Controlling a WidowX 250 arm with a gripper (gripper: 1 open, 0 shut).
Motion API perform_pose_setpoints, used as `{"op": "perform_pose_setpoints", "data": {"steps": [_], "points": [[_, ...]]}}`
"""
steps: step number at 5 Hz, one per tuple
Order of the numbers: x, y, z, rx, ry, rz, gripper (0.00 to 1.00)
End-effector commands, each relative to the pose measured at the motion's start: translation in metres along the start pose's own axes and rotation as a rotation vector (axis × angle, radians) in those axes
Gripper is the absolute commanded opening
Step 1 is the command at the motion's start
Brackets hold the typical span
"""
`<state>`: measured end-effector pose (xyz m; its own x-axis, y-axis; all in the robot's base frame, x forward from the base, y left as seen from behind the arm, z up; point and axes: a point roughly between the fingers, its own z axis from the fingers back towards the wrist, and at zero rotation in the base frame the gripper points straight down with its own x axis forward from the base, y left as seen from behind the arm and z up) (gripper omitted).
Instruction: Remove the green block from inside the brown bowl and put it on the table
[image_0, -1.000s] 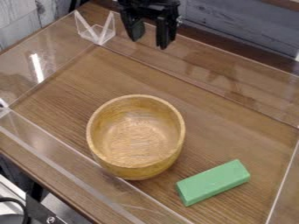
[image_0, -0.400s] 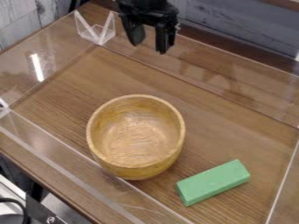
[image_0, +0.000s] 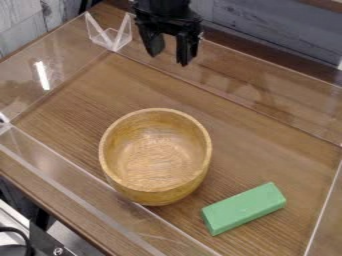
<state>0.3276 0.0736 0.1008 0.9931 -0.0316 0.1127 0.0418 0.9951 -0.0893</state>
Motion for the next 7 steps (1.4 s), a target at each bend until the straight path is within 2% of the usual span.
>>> {"op": "perform_pose_setpoints", "data": {"steps": [1,3,5,6,7], "points": [[0.014,0.007,0.015,0.022,-0.062,0.0,1.0],[0.019,0.015,0.008,0.02,-0.055,0.007,1.0],[0.047,0.009,0.003,0.001,-0.101,0.039,1.0],[0.049,0.007,0.0,-0.007,-0.127,0.074,1.0],[0.045,0.005,-0.003,-0.013,-0.151,0.097,1.0]]}}
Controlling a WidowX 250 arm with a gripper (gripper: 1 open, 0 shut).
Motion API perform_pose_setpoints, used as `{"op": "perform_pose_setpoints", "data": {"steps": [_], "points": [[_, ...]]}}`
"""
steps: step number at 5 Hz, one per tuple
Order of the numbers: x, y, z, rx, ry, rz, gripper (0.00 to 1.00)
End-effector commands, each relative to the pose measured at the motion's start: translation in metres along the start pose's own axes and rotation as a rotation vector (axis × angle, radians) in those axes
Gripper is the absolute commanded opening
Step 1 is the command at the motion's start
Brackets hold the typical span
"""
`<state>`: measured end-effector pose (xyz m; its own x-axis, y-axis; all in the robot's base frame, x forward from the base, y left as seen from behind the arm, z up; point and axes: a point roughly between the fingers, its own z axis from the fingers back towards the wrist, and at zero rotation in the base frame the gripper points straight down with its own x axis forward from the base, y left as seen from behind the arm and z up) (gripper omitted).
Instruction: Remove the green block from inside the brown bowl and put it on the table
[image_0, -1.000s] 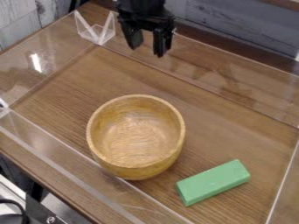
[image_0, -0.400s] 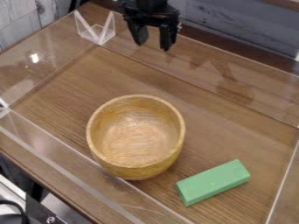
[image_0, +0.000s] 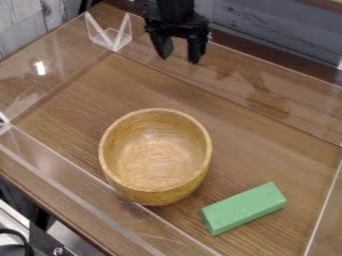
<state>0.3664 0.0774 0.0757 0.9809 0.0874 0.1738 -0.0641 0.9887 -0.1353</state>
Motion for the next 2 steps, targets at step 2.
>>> {"op": "perform_pose_setpoints", "data": {"steps": [2], "points": [[0.0106,-0.0089,0.0262,-0.003,-0.122,-0.006,1.0]]}}
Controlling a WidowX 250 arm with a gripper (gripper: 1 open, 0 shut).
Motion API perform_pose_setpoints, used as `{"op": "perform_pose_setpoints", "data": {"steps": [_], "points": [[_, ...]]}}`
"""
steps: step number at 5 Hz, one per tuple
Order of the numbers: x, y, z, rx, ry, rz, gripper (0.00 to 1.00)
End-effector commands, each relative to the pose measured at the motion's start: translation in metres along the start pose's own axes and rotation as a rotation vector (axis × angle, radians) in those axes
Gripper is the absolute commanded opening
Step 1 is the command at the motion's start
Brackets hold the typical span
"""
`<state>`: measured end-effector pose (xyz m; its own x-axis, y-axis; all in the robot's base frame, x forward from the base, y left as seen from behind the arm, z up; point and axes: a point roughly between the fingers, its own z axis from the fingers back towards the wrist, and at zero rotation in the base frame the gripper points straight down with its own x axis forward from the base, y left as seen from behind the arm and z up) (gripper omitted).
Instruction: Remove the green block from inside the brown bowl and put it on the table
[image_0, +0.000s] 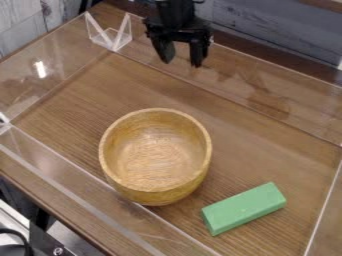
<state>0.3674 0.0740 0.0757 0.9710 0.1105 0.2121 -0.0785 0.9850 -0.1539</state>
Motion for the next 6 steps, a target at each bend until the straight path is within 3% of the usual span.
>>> {"op": "perform_pose_setpoints", "data": {"steps": [1,6], "points": [[0.0102,-0.0075,0.0269,0.005,-0.099,-0.023,1.0],[0.0107,-0.0114,0.0282,-0.021,-0.192,-0.02,1.0]]}}
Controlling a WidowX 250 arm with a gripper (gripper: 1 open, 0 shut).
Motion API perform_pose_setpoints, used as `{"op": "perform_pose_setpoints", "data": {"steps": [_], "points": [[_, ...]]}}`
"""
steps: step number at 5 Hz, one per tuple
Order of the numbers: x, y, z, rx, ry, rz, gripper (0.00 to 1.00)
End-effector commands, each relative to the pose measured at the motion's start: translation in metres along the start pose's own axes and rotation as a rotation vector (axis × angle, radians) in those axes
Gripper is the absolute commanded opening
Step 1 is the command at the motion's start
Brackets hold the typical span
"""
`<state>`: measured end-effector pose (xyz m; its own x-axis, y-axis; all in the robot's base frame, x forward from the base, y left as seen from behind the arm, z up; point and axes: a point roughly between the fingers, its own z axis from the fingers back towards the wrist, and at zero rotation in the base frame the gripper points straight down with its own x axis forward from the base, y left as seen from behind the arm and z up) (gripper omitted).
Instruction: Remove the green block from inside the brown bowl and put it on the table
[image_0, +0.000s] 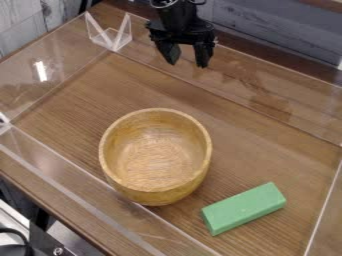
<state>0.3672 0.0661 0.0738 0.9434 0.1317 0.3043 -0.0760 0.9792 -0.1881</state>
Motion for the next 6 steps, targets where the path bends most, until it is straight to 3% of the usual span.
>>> {"op": "perform_pose_setpoints", "data": {"steps": [1,6], "points": [[0.0149,-0.0051,0.0298,0.008,-0.107,-0.032,1.0],[0.0152,-0.0046,0.0315,-0.005,-0.171,-0.037,1.0]]}}
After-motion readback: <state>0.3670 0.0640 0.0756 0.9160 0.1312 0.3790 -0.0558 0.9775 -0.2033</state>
